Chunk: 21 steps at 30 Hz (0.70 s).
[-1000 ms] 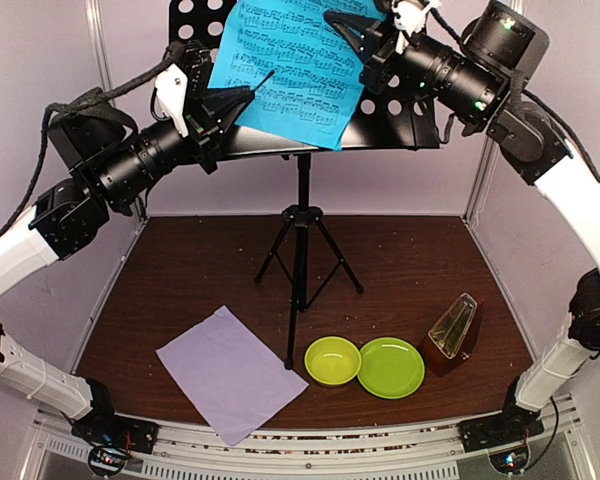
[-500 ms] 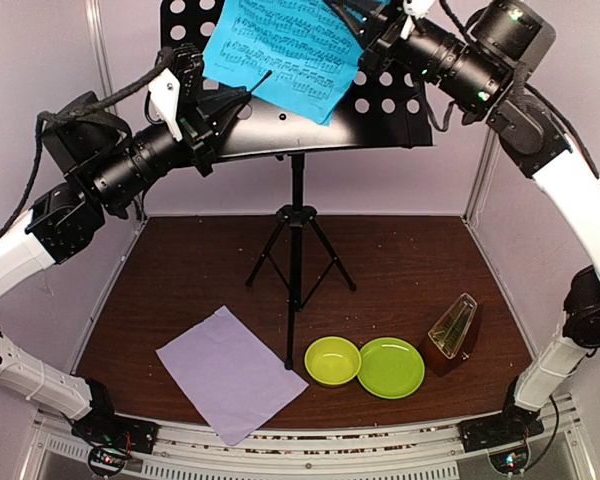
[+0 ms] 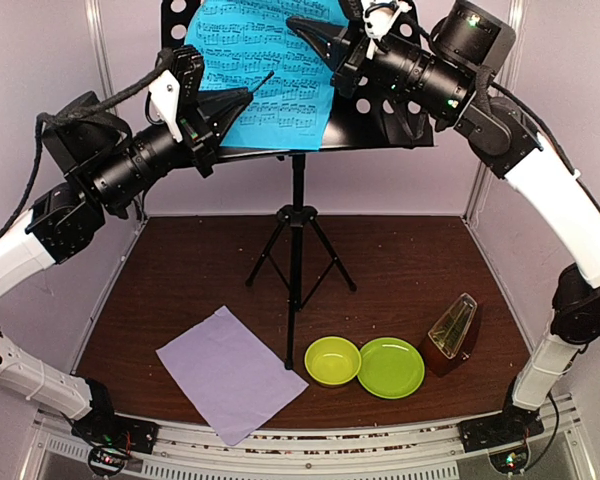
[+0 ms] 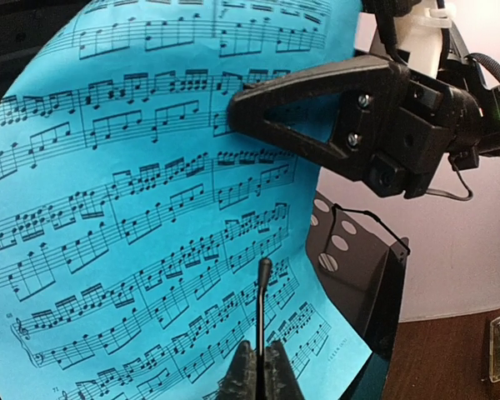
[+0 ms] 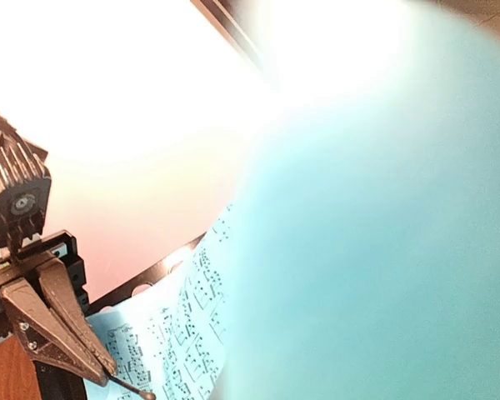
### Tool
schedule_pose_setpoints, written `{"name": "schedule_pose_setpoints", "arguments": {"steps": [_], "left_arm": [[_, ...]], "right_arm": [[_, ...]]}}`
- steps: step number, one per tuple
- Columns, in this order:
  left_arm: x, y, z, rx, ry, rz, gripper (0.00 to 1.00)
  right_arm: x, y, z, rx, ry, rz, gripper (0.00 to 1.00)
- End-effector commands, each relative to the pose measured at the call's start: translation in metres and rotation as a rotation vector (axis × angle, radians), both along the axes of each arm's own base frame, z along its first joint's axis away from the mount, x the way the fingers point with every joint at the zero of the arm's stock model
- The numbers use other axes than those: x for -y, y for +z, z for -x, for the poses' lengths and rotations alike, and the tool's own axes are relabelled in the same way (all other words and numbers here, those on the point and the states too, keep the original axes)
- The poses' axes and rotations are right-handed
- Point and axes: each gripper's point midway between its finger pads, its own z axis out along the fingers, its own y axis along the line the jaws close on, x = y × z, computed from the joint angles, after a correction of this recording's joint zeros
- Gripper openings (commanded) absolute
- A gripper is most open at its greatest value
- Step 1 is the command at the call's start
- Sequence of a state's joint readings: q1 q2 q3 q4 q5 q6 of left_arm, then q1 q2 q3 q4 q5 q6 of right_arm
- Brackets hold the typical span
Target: Set up the instrument practice props
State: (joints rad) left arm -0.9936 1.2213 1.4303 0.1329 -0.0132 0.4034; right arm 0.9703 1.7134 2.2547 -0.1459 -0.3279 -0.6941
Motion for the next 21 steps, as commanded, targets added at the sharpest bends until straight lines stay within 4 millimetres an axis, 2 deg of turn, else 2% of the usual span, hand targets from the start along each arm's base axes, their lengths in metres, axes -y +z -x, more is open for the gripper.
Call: {"name": "schedule_pose_setpoints", "arguments": {"steps": [1,3,4,7,10,16,21], "left_arm": [[-0.003,0.022,0.014,0.068,-0.049,0.046,0.00],[-0.003,0.022,0.015,0.068,-0.051,0.047,0.00],[-0.003,0.023,0.015,0.068,-0.051,0.048,0.00],[-0.003,0.022,0.014,0.067,-0.050,0.046,0.00],[-0.003,0.024,0.014,0.069,-0.049,0.049,0.00],[-0.004,0.023,0.012,0.061,-0.040,0.053,0.00],[-0.005,0.023,0.010,0.049,-0.031,0.065,0.00]], "right_arm": [[0.003,0.017,0.010,0.042,0.036,-0.056,0.12],[0.002,0.018,0.010,0.040,0.039,-0.064,0.26],[0.003,0.019,0.010,0.041,0.041,-0.069,0.30],[0.002,0.018,0.010,0.039,0.044,-0.070,0.36],[0.005,0.020,0.008,0.037,0.022,-0.078,0.48],[0.021,0.028,-0.001,0.021,-0.061,-0.140,0.66],[0.029,0.031,-0.014,-0.001,-0.135,-0.183,0.75]]}}
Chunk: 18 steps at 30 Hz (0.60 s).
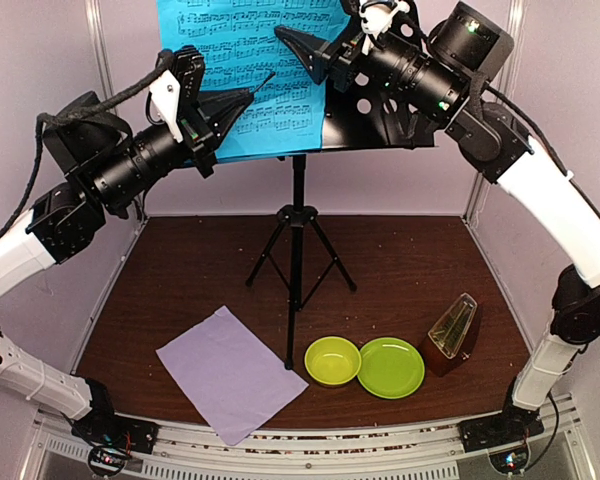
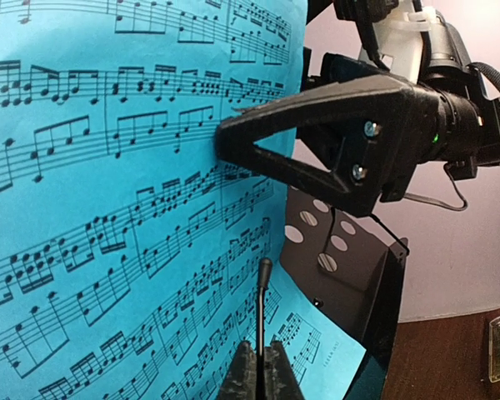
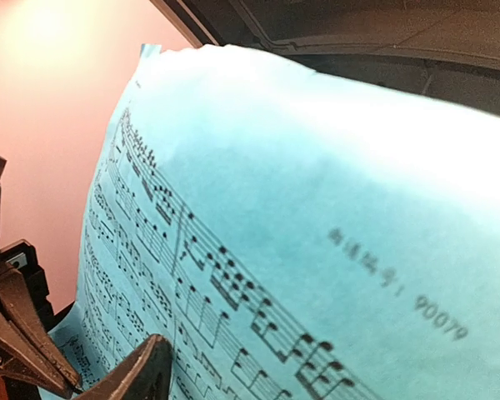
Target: Set up the instrument practice props
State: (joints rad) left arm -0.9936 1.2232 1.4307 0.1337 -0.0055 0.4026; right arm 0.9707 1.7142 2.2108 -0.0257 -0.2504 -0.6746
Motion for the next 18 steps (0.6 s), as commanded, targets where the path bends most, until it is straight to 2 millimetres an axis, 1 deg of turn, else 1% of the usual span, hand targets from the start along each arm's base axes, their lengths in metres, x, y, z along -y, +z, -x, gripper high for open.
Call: {"name": "schedule_pose_setpoints", "arguments": {"steps": [1,4,9,10,12,15,18], "left_arm": [[-0.007,0.024,0.009,0.046,-0.021,0.069,0.00],[-0.009,0.025,0.008,0.040,-0.013,0.076,0.00],[-0.008,0.024,0.007,0.031,-0.009,0.075,0.00],[-0.009,0.024,0.006,0.029,-0.006,0.076,0.01],[-0.010,0.023,0.005,0.025,0.004,0.077,0.08],[-0.011,0.023,0.004,0.023,0.010,0.076,0.20],[-0.010,0.023,0.005,0.025,0.002,0.073,0.29]], "right_arm": [[0.024,0.021,-0.003,-0.004,-0.080,-0.097,0.76],[0.022,0.019,-0.003,-0.005,-0.075,-0.094,0.78],[0.014,0.016,0.000,-0.003,-0.033,-0.090,0.79],[0.013,0.016,0.000,-0.004,-0.030,-0.087,0.79],[0.011,0.014,0.000,-0.005,-0.026,-0.082,0.79],[0.010,0.013,-0.001,-0.005,-0.022,-0.077,0.79],[0.009,0.013,0.000,-0.003,-0.020,-0.077,0.79]]}}
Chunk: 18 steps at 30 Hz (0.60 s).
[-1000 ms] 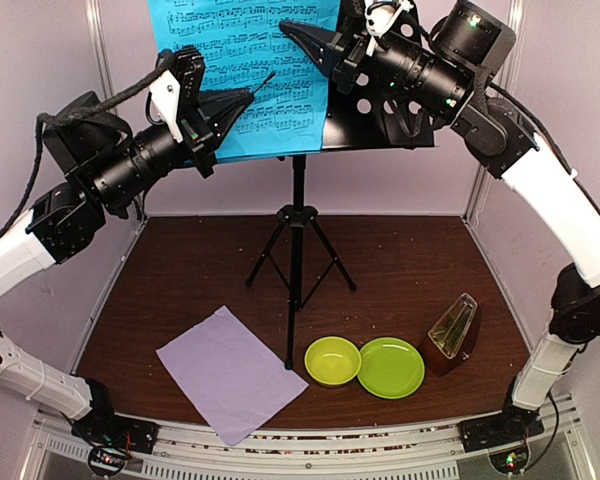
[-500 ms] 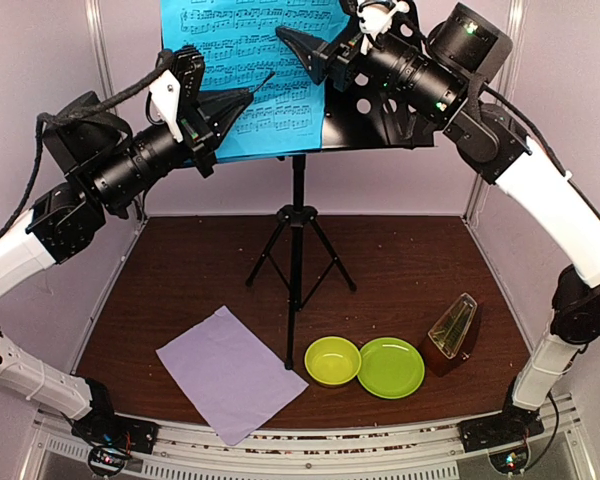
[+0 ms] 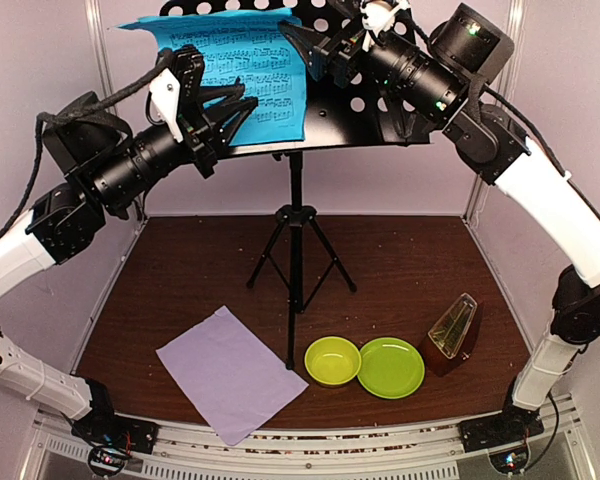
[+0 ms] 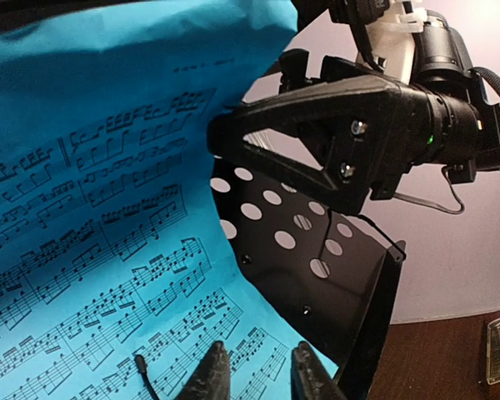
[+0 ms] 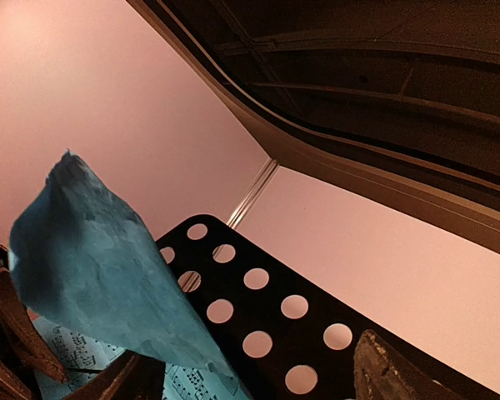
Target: Set up the instrument practice props
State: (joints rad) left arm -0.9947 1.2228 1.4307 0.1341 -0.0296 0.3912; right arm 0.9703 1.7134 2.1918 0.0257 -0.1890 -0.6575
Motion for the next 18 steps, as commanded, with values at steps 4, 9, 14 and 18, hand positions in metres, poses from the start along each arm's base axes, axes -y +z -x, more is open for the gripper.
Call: {"name": "schedule_pose_setpoints", "arguments": {"steps": [4,9,14,18], "left_arm": [[-0.008,0.025,0.011,0.046,-0.031,0.061,0.37],[-0.010,0.031,0.019,0.041,-0.063,0.069,0.43],[-0.017,0.042,0.029,0.006,-0.105,0.091,0.45],[-0.034,0.065,0.032,-0.034,-0.092,0.162,0.46]], "right_arm": [[0.005,0.010,0.009,0.017,0.025,-0.031,0.79],[0.009,0.010,0.011,0.010,0.025,-0.035,0.79],[0.014,0.008,0.012,0.003,0.016,-0.043,0.80],[0.019,0.007,0.014,-0.002,0.014,-0.046,0.80]]}}
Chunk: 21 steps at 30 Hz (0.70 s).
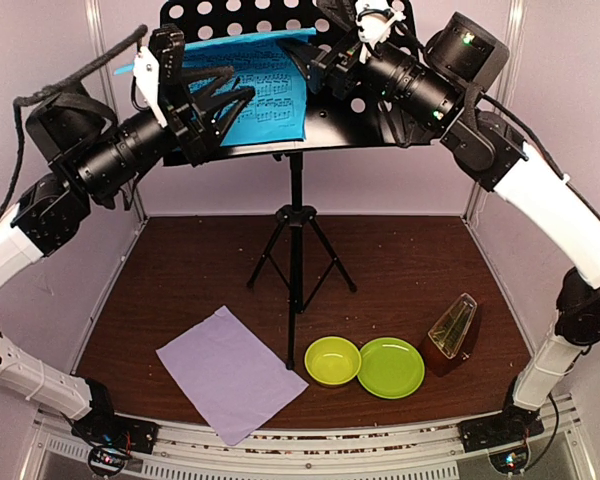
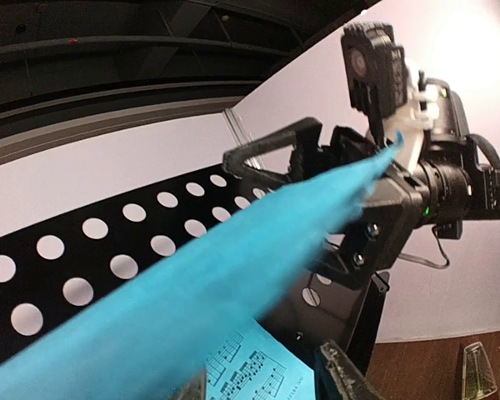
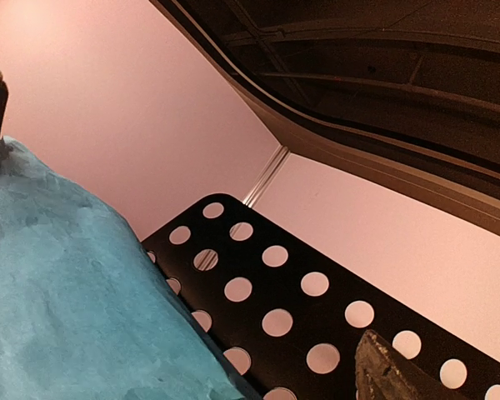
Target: Set up the instrument practice props
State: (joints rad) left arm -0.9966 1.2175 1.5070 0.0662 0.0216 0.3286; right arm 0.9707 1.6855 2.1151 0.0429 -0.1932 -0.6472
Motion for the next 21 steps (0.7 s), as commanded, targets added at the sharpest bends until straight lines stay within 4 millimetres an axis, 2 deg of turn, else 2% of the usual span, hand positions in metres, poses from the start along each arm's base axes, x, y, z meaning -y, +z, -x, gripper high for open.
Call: {"name": "schedule_pose_setpoints", "arguments": {"steps": [1,4,9,16,21], "left_arm": [[-0.033,0.050,0.017,-0.018,-0.012,0.143,0.46],[-0.043,0.065,0.011,-0.042,0.040,0.173,0.47],[-0.058,0.084,-0.019,-0.051,0.236,0.203,0.50],[-0.050,0.105,-0.060,-0.013,0.428,0.134,0.56],[-0.037,0.104,-0.093,-0.013,0.516,0.099,0.56]], "right_arm": [[0.025,0.022,0.017,0.021,0.004,-0.074,0.80],[0.028,0.015,0.018,0.006,0.007,-0.077,0.80],[0.039,0.010,0.027,-0.012,0.032,-0.107,0.80],[0.057,0.000,0.041,-0.032,0.058,-0.128,0.81],[0.067,-0.003,0.050,-0.045,0.075,-0.135,0.81]]}}
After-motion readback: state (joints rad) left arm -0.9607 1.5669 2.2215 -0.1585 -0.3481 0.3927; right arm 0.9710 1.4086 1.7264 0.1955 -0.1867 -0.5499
